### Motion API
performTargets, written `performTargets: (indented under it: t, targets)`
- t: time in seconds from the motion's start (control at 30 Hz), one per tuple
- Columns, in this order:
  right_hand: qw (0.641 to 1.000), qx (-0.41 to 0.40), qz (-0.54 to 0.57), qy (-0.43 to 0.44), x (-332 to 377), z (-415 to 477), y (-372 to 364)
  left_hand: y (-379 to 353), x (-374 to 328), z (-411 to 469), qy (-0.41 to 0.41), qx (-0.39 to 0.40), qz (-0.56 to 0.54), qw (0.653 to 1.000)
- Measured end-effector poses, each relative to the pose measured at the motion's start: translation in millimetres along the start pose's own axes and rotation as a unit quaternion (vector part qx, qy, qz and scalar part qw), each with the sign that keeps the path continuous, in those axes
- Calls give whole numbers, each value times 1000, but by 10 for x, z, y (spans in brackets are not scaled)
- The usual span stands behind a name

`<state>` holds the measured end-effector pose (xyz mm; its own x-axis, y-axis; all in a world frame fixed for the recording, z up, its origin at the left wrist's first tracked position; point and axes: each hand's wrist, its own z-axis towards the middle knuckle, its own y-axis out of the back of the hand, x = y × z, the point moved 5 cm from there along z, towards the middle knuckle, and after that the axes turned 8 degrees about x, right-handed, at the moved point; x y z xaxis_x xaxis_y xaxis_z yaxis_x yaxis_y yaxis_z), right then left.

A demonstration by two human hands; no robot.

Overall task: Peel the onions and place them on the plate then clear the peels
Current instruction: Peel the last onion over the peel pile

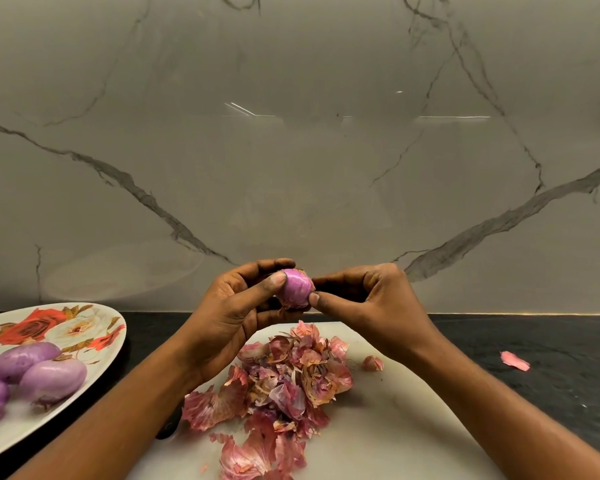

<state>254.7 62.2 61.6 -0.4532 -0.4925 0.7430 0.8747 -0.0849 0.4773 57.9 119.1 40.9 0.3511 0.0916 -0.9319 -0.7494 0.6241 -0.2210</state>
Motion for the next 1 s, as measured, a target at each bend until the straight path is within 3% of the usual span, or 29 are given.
performTargets:
  t: [0.6,1.0]
  targets:
    - [986,-43,-144,79,88,-55,-22,-21,-6,-21,-9,-22,37,999]
    - [987,-63,-129,71,102,-63,20,-21,11,-16,-3,-6,37,999]
